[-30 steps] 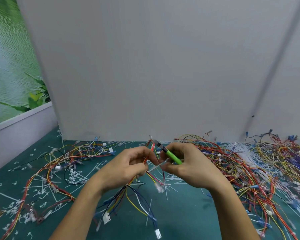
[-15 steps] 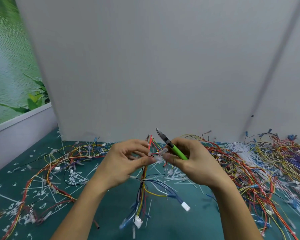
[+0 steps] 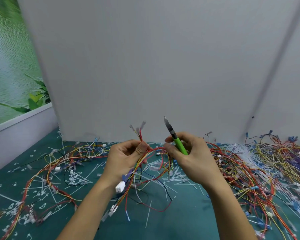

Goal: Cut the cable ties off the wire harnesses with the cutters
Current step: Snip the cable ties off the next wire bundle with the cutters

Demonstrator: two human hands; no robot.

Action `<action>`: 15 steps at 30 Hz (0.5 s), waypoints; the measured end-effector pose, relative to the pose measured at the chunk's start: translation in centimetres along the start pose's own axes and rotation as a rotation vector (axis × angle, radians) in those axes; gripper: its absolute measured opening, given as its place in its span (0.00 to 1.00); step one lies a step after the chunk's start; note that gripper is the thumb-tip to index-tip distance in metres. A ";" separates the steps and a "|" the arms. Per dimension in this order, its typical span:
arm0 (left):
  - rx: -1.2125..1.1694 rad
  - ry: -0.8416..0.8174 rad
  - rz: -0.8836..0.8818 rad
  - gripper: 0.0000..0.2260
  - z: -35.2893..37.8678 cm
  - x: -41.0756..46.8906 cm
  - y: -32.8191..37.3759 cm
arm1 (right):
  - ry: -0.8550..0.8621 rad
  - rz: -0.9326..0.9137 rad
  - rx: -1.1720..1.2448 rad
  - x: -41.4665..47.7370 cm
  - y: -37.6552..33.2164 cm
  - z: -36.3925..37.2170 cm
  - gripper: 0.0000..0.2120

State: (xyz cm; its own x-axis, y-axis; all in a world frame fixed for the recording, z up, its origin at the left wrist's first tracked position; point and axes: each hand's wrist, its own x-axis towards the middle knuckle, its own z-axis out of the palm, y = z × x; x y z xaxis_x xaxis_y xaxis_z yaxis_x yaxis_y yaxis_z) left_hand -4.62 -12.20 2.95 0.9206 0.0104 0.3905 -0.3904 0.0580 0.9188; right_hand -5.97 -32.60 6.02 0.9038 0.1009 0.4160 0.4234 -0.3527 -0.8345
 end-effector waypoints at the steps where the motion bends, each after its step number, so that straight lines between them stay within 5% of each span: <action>1: -0.042 0.021 -0.014 0.14 -0.1 0.1 0.0 | 0.011 -0.020 -0.041 0.0 -0.1 0.2 0.06; 11: -0.121 0.195 -0.026 0.20 -0.3 0.4 -0.1 | -0.019 -0.199 -0.338 -0.5 -0.1 2.6 0.11; 15: -0.156 0.227 -0.040 0.15 -0.2 0.5 0.2 | -0.027 -0.227 -0.370 -0.5 0.0 2.6 0.15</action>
State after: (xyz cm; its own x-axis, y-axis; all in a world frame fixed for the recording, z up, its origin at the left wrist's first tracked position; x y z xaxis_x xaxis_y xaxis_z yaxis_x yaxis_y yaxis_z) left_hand -4.29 -11.97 3.33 0.9213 0.2272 0.3155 -0.3635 0.2153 0.9064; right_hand -6.24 -30.26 4.86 0.7936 0.2370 0.5603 0.5651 -0.6282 -0.5347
